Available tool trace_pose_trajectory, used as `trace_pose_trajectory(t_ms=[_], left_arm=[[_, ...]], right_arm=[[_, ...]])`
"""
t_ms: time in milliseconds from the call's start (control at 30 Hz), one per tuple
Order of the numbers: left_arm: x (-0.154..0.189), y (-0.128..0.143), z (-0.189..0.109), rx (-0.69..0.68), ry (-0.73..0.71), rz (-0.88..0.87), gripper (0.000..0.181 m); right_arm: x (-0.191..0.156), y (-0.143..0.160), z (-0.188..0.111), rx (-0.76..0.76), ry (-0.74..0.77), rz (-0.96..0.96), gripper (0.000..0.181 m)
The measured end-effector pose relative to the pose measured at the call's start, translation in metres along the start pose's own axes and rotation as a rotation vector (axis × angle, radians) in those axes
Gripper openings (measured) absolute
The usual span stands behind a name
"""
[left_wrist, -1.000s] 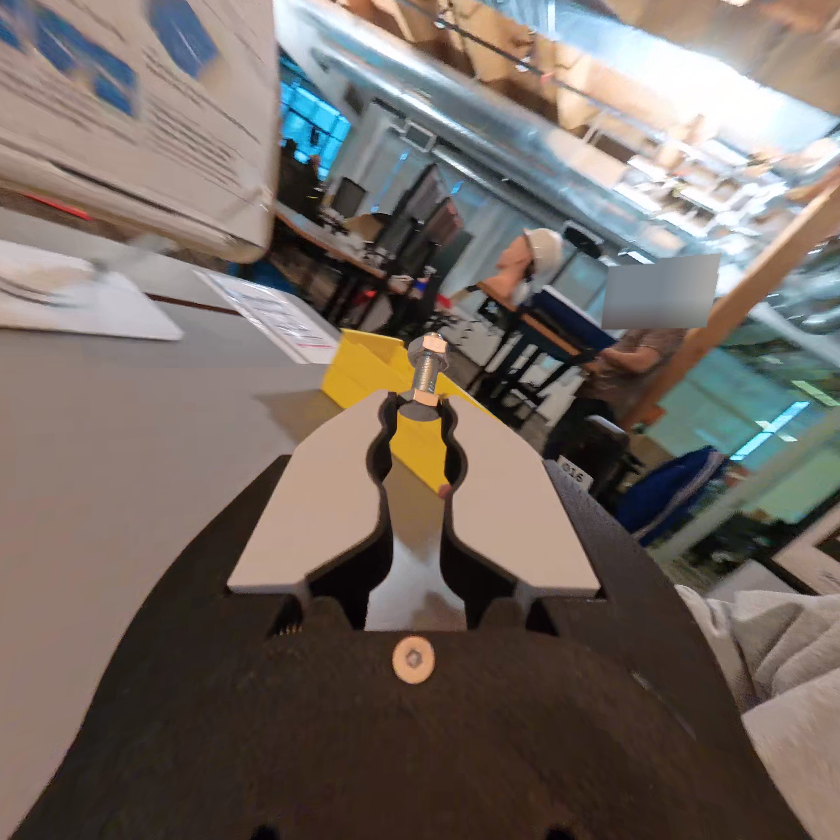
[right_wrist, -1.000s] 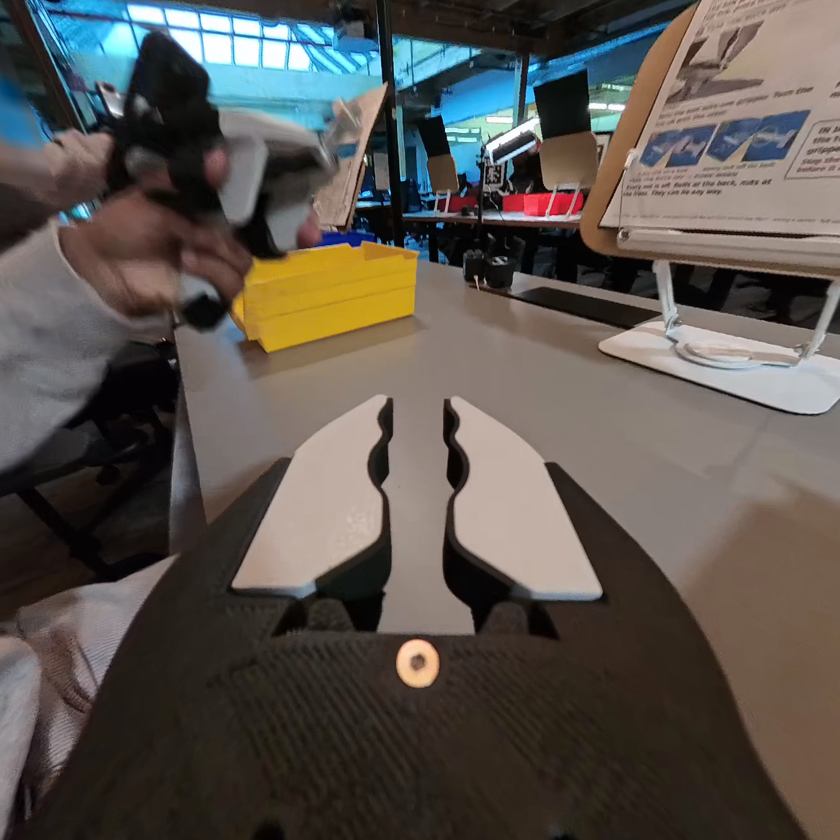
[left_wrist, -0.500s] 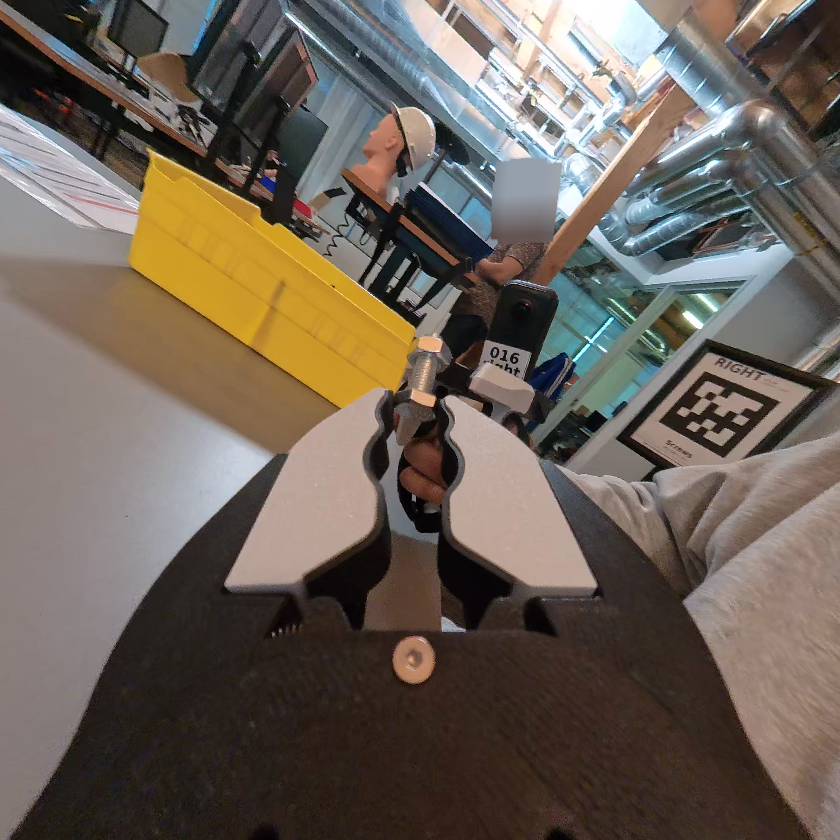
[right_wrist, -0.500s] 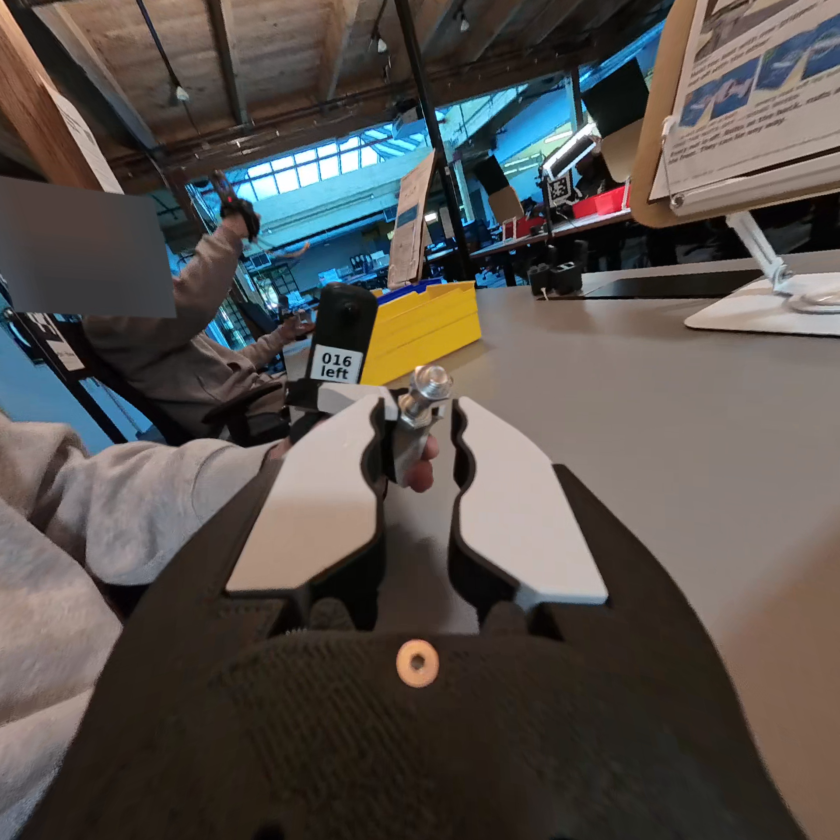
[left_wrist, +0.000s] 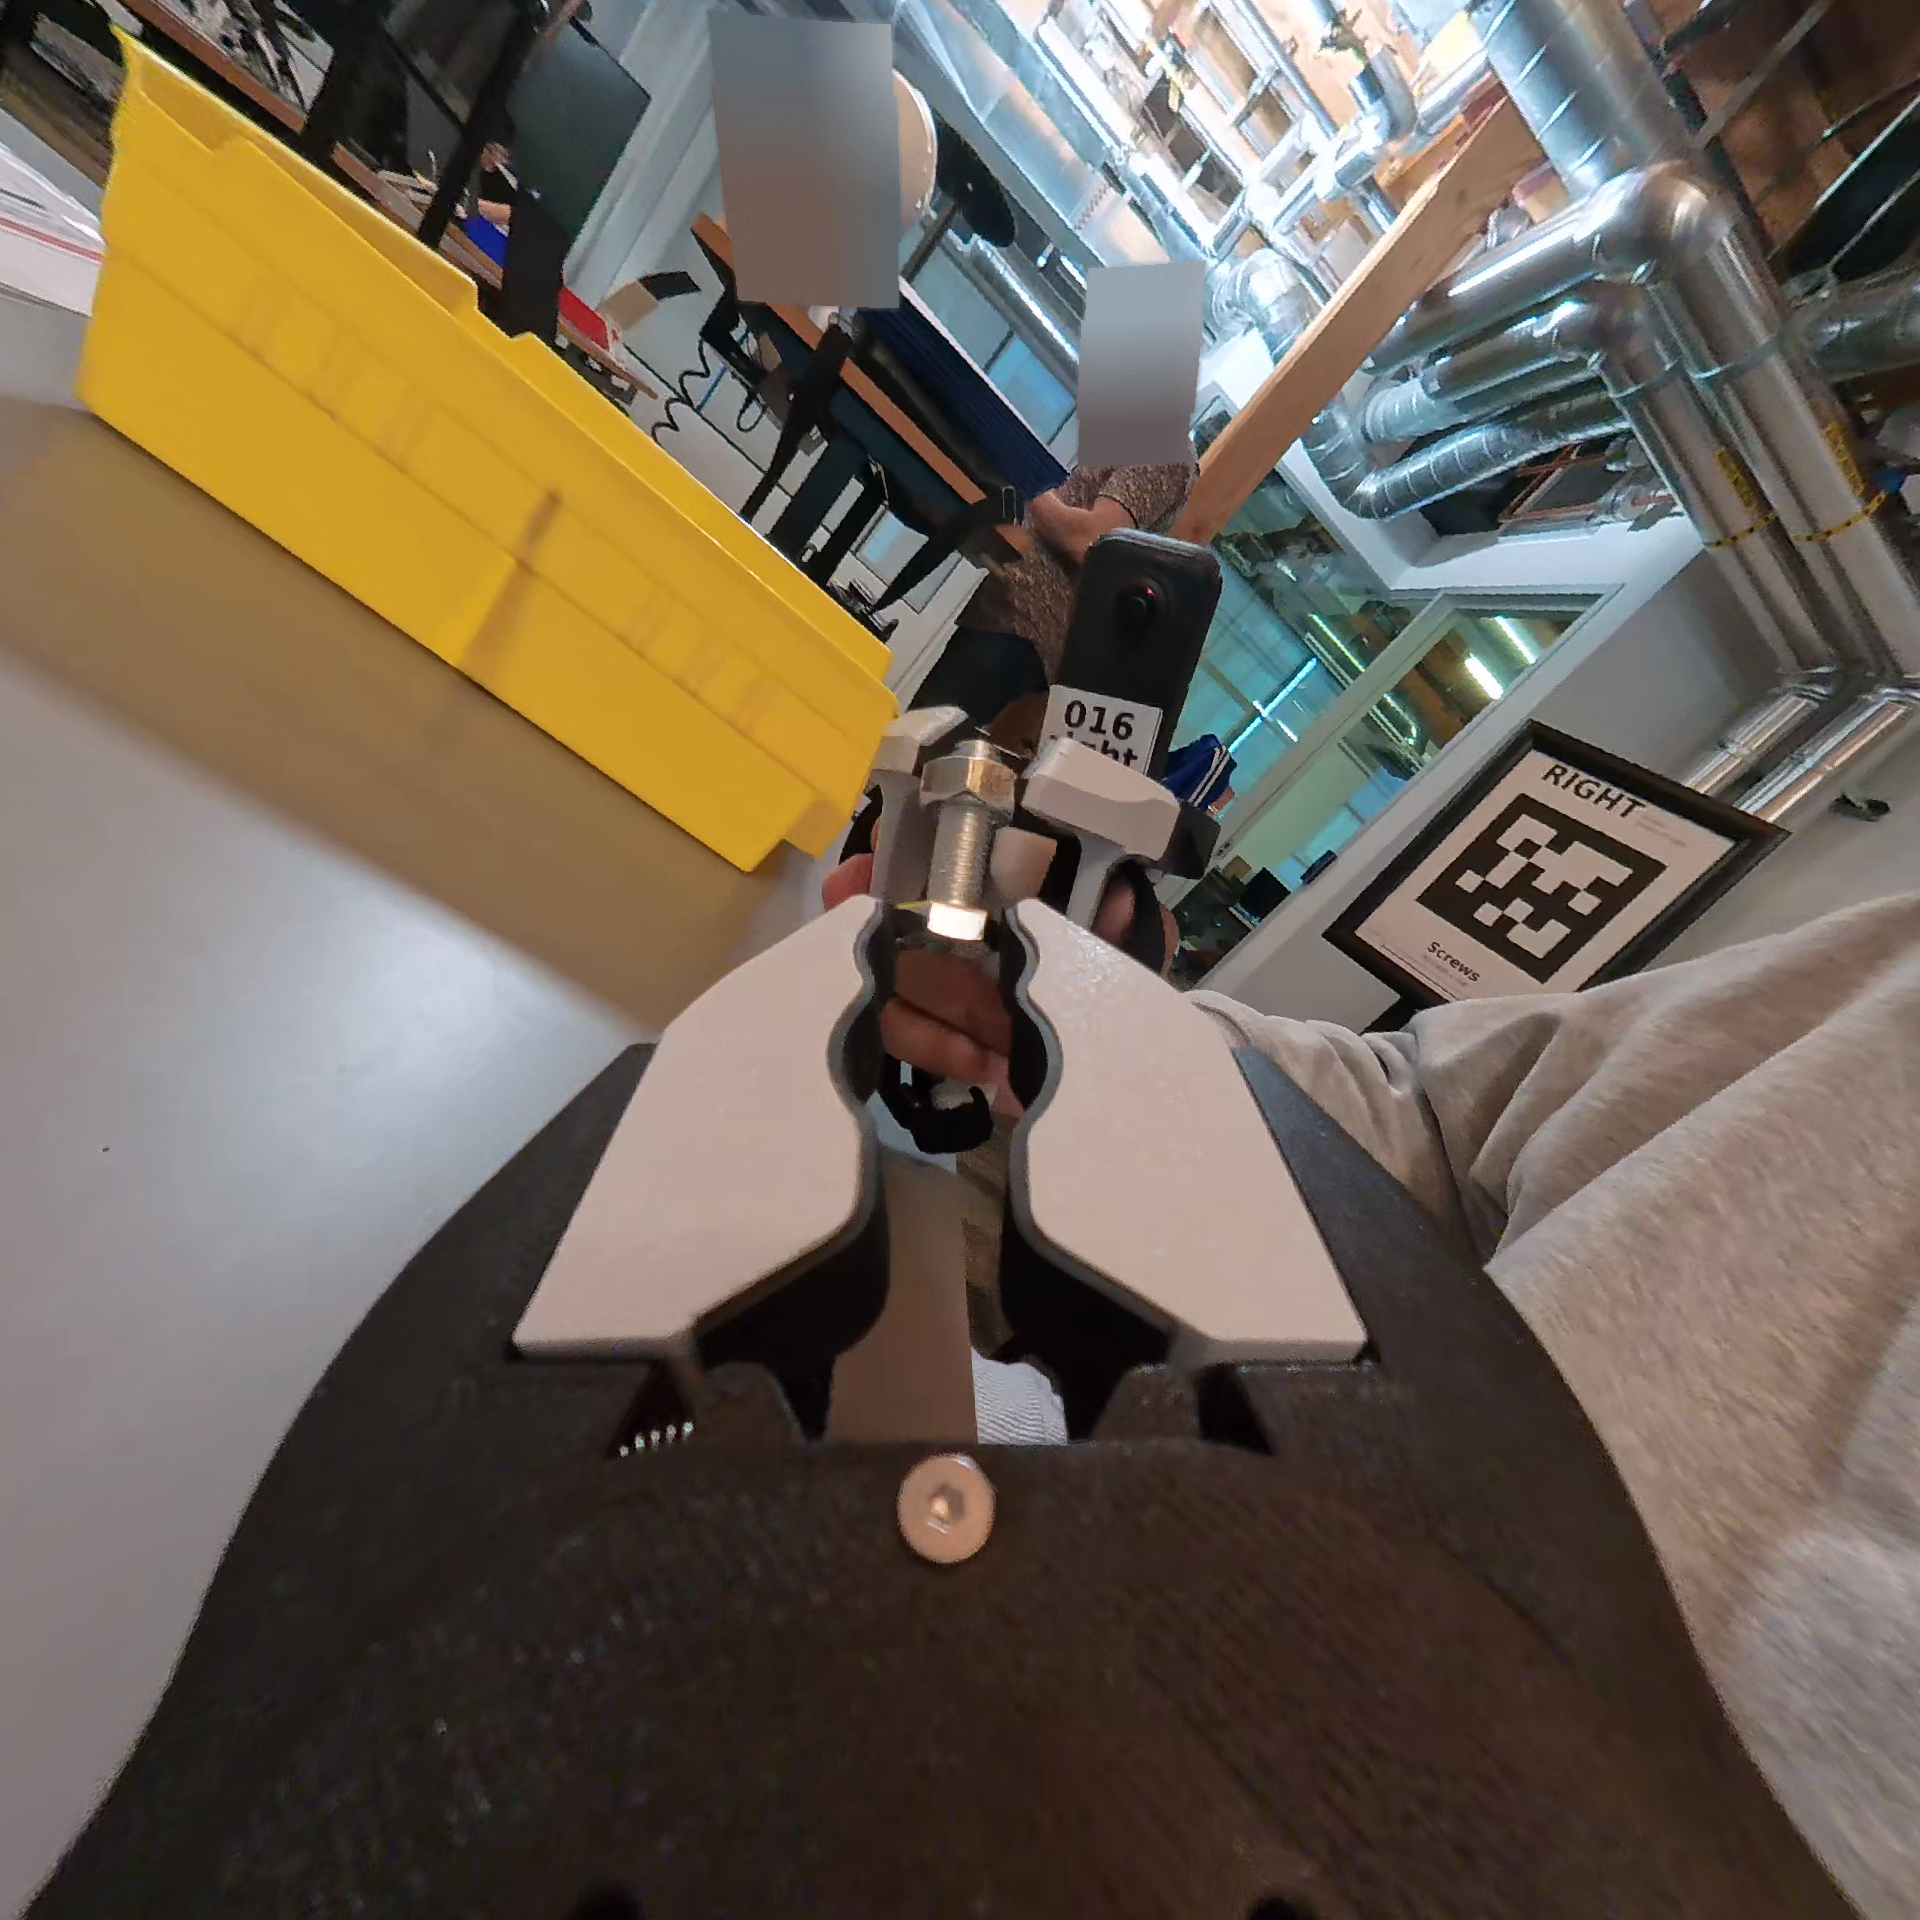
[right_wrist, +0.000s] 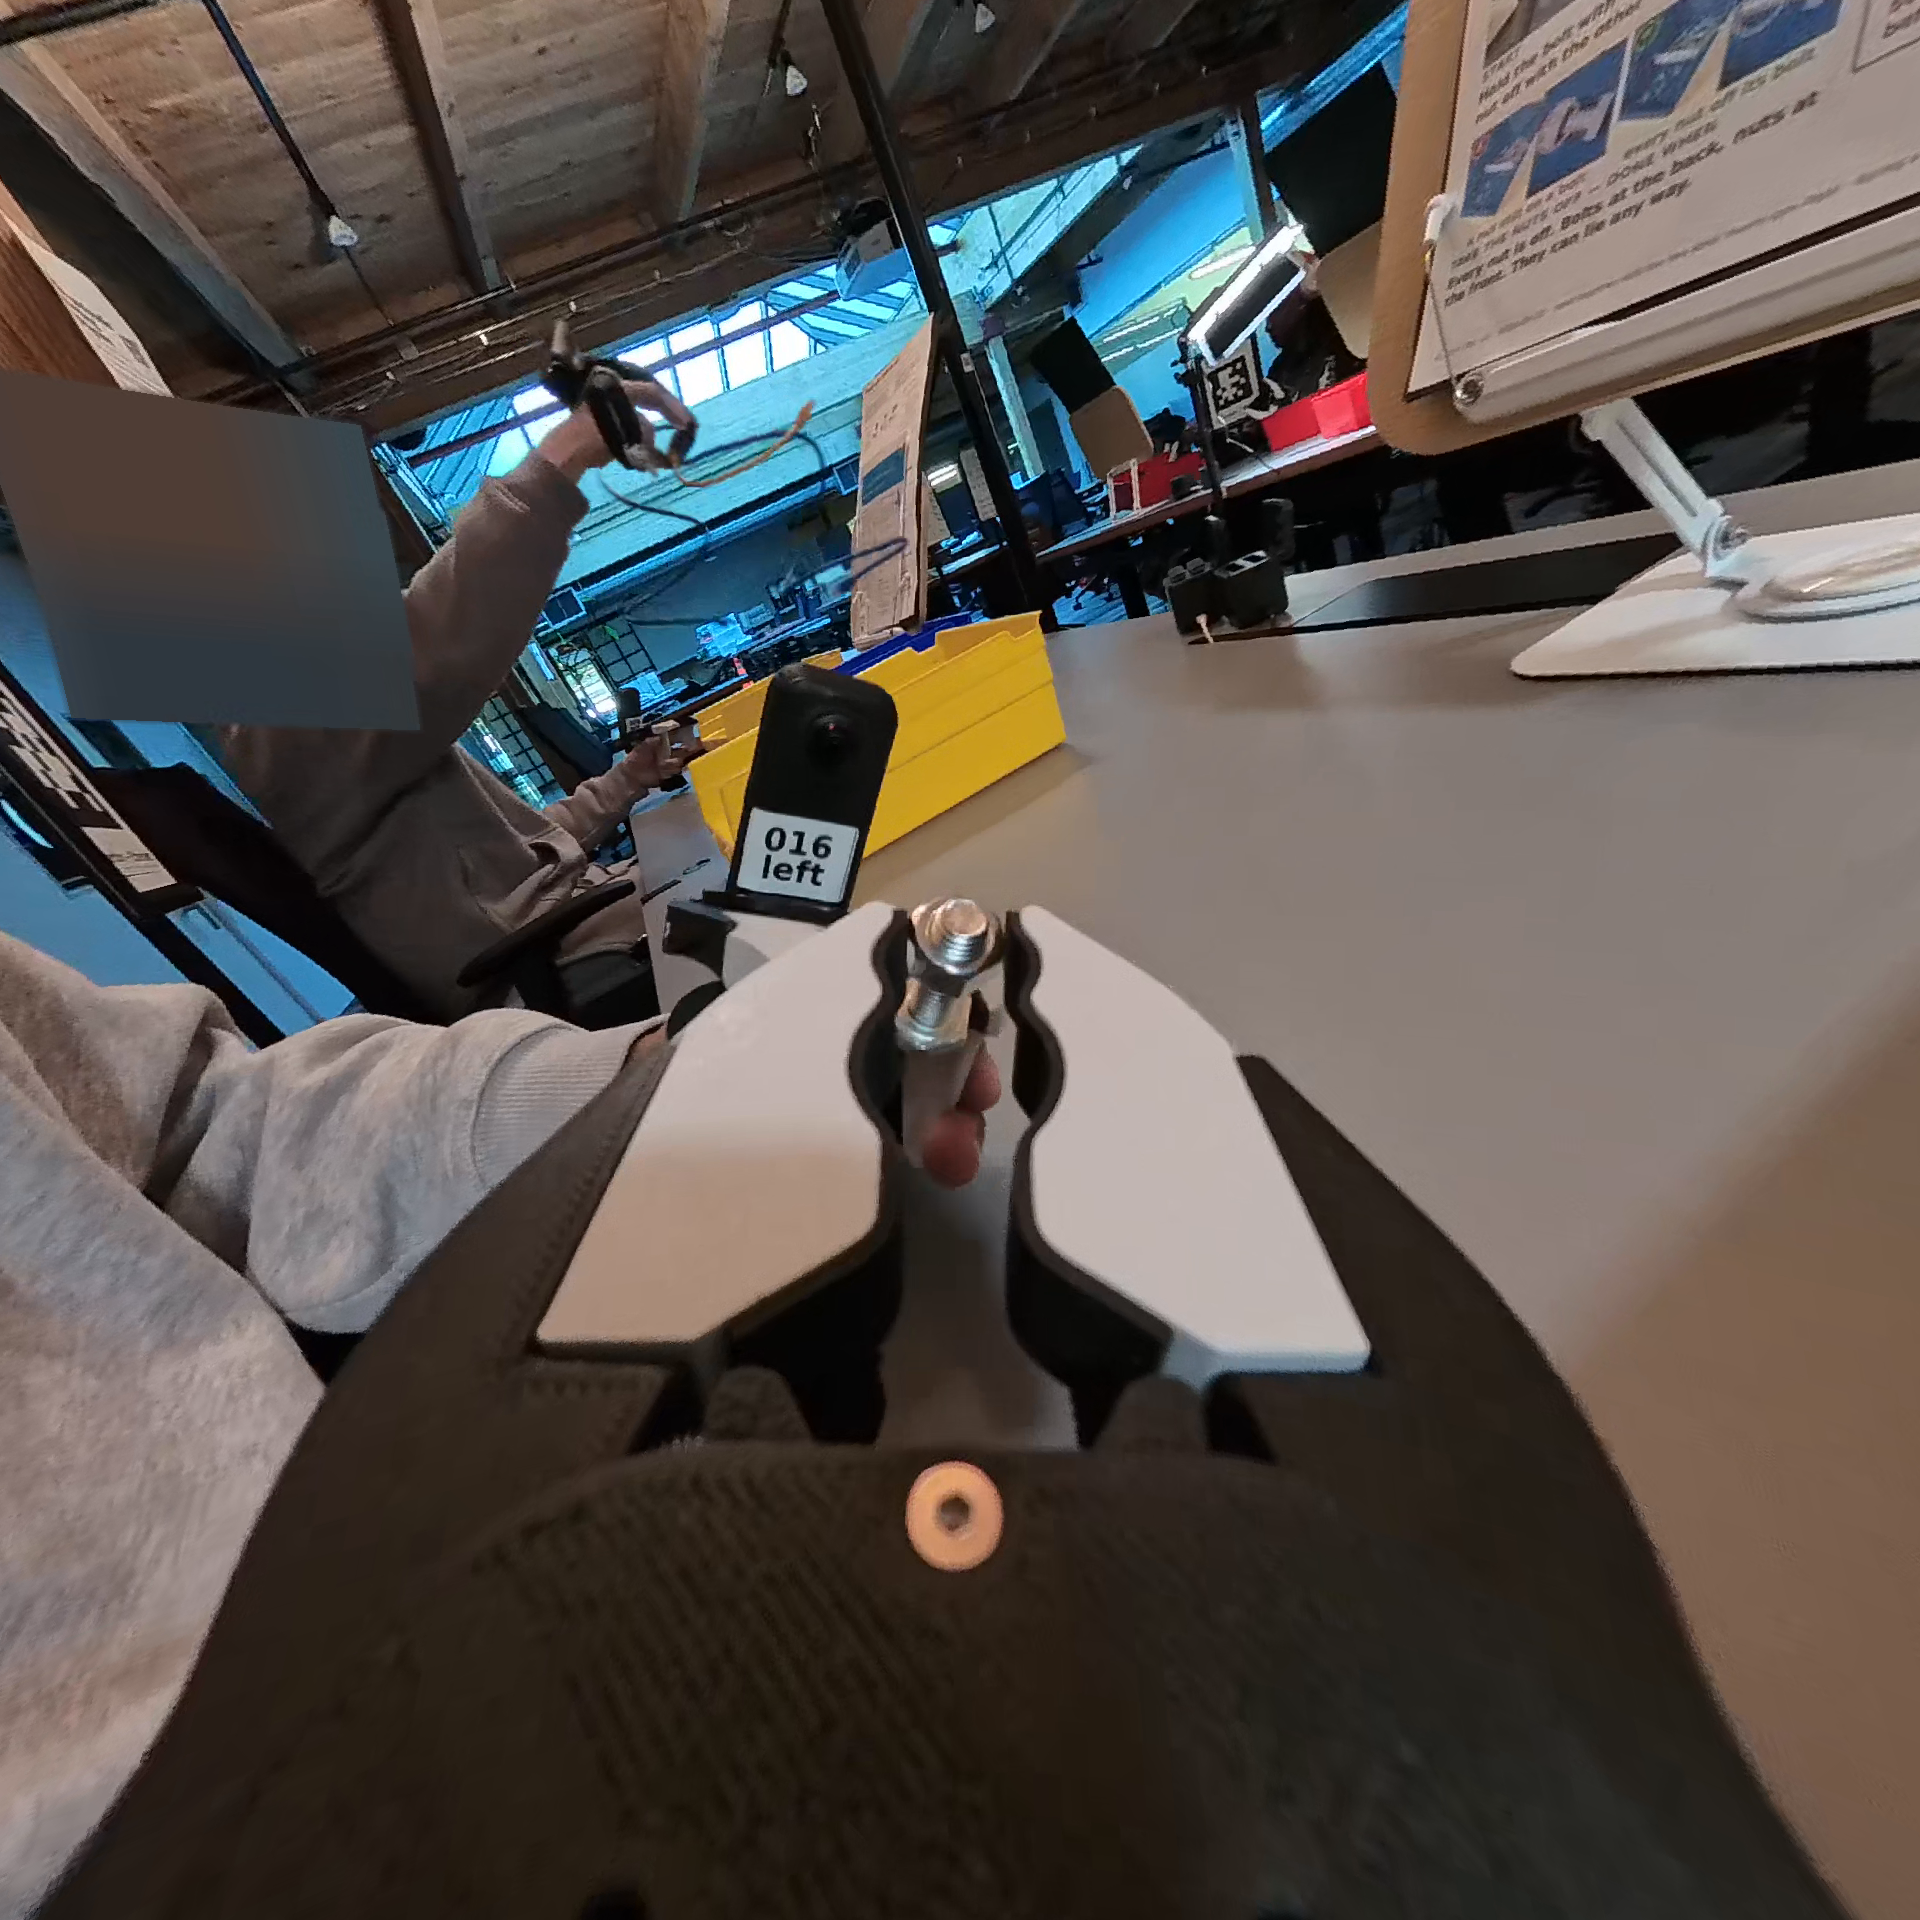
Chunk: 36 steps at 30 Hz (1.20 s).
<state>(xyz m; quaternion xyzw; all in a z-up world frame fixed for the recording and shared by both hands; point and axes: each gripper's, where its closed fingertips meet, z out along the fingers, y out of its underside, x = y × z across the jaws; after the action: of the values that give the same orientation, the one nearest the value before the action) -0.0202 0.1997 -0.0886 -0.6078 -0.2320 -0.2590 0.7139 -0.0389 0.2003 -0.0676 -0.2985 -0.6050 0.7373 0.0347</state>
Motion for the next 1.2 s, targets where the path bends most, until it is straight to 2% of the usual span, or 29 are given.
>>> trace_pose_trajectory(t_ms=[100, 367, 500, 567, 767, 867, 967, 1067, 1200], left_arm=[[0.005, 0.002, 0.001, -0.015, 0.015, 0.025, 0.021], [0.011, 0.011, 0.006, -0.074, -0.006, 0.118, 0.047], [0.009, 0.004, 0.000, -0.072, -0.031, 0.214, 0.076], [0.006, -0.001, -0.005, -0.058, -0.050, 0.249, 0.081], [0.013, 0.014, -0.010, -0.196, 0.022, 0.251, 0.064], [0.011, 0.014, -0.010, -0.197, 0.008, 0.254, 0.057], [0.006, 0.014, -0.008, -0.212, -0.067, 0.340, 0.041], [0.003, 0.004, -0.010, -0.154, -0.150, 0.470, 0.038], [-0.003, -0.003, -0.012, -0.117, -0.222, 0.515, 0.038]], right_arm=[[-0.002, 0.000, -0.001, -0.009, -0.011, 0.011, 0.017], [-0.005, 0.001, -0.003, -0.049, -0.026, 0.000, 0.017], [-0.011, 0.003, -0.004, -0.087, -0.036, -0.089, 0.017], [-0.013, 0.006, -0.002, -0.102, -0.039, -0.103, 0.017], [-0.018, 0.011, 0.001, -0.115, -0.053, -0.111, 0.017], [-0.020, 0.008, 0.001, -0.091, -0.064, -0.078, 0.017], [-0.017, 0.008, 0.000, -0.098, -0.035, -0.112, 0.017], [-0.013, 0.006, 0.000, -0.091, 0.023, -0.160, 0.017], [-0.009, 0.003, -0.001, -0.070, 0.087, -0.189, 0.017]])
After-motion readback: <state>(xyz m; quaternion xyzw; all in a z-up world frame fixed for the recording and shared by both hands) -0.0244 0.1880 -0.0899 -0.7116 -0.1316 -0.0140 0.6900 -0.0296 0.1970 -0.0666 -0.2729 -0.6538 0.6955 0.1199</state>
